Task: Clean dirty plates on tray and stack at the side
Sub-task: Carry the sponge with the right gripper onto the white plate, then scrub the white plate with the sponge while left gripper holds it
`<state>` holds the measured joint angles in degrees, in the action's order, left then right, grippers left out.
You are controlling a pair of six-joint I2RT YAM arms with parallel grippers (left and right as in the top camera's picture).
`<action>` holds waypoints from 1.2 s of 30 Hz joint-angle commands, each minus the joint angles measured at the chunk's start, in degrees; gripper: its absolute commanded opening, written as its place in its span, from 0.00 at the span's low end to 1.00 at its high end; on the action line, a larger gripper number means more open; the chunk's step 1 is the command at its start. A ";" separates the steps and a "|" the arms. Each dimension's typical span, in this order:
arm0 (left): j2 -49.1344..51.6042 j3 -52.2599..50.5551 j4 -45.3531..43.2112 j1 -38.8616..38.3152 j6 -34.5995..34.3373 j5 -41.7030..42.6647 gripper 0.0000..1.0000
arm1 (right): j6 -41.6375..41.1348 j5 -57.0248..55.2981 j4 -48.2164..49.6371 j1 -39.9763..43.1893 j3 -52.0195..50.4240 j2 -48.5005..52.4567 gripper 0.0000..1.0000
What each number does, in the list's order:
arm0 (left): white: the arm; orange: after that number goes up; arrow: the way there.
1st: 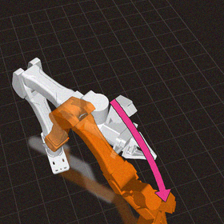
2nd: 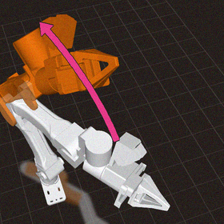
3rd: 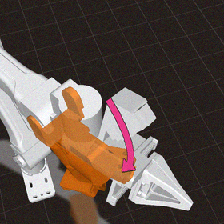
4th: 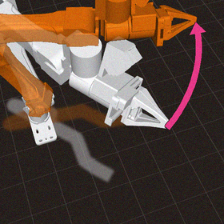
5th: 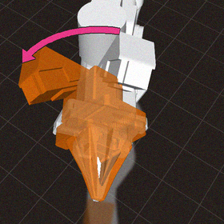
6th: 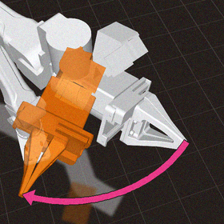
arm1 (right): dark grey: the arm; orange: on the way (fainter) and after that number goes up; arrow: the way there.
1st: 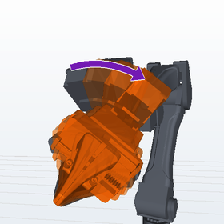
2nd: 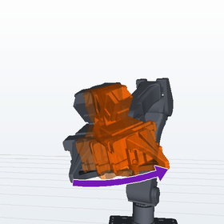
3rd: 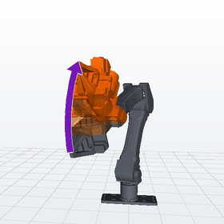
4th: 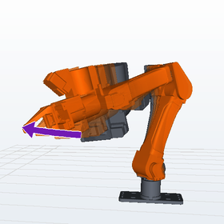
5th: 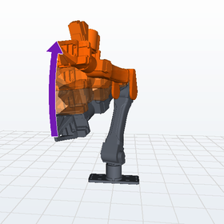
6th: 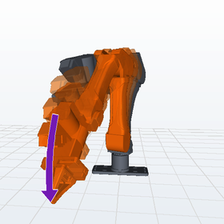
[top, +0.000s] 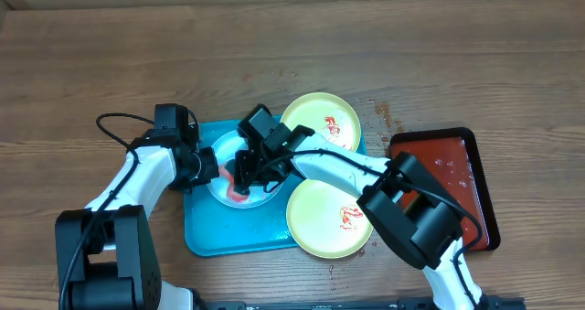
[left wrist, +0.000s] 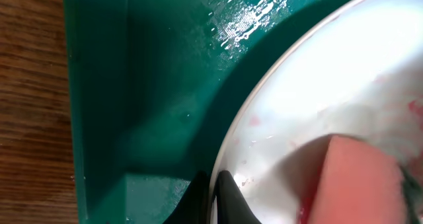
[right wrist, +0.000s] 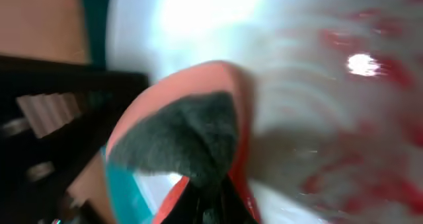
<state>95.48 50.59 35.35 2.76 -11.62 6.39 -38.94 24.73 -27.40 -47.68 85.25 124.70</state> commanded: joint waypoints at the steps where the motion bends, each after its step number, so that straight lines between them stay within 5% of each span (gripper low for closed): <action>1: 1.92 -1.31 1.66 0.20 0.92 -0.55 0.04 | -1.84 -11.69 -4.94 0.50 1.09 -0.28 0.04; 10: 1.92 -1.31 2.16 0.22 0.94 -0.90 0.04 | 2.71 -27.74 -17.42 0.42 9.22 -0.28 0.04; 16: 1.92 -1.31 2.32 0.20 1.40 -1.01 0.05 | 24.92 -19.65 -7.96 -2.82 9.86 -0.28 0.04; 22: 1.92 -1.31 2.29 0.20 1.36 -0.98 0.04 | 32.96 -13.16 -6.08 -6.82 9.57 0.17 0.04; 36: 1.92 -1.31 2.51 0.20 1.66 -0.81 0.04 | 28.59 -21.14 -2.23 -6.14 9.60 6.14 0.04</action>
<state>95.59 50.61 36.97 3.38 -11.44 7.35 -8.40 7.90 -30.94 -54.43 94.39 128.46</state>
